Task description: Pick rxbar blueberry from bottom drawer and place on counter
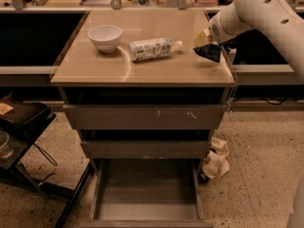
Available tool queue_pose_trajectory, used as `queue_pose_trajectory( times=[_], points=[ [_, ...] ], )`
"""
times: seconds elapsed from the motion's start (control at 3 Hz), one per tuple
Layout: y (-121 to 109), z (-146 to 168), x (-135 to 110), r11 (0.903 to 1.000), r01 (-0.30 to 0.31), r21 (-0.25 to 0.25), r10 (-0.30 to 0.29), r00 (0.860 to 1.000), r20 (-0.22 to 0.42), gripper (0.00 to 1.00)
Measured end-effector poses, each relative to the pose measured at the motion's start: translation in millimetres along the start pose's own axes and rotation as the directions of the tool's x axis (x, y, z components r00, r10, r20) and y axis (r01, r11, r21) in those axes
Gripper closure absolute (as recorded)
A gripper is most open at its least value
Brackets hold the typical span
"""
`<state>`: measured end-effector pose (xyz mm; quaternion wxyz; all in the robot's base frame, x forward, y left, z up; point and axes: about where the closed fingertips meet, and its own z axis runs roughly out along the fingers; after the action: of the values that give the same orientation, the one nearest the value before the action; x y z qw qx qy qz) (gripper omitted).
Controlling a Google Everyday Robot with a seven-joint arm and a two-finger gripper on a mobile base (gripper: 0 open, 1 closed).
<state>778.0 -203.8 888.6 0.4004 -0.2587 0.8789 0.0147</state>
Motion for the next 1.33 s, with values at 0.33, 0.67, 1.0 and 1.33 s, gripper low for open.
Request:
queue_pose_trajectory(
  times=[0.33, 0.67, 1.0, 1.33],
  points=[
    [-3, 49, -17, 0.9978, 0.060, 0.026, -0.059, 0.997, -0.047, 1.00],
    [2, 55, -34, 0.9976, 0.065, 0.024, -0.065, 0.998, -0.026, 0.94],
    [2, 55, -33, 0.9976, 0.065, 0.023, -0.064, 0.998, -0.028, 0.75],
    [2, 55, -33, 0.9976, 0.065, 0.023, -0.064, 0.998, -0.028, 0.52]
  ],
)
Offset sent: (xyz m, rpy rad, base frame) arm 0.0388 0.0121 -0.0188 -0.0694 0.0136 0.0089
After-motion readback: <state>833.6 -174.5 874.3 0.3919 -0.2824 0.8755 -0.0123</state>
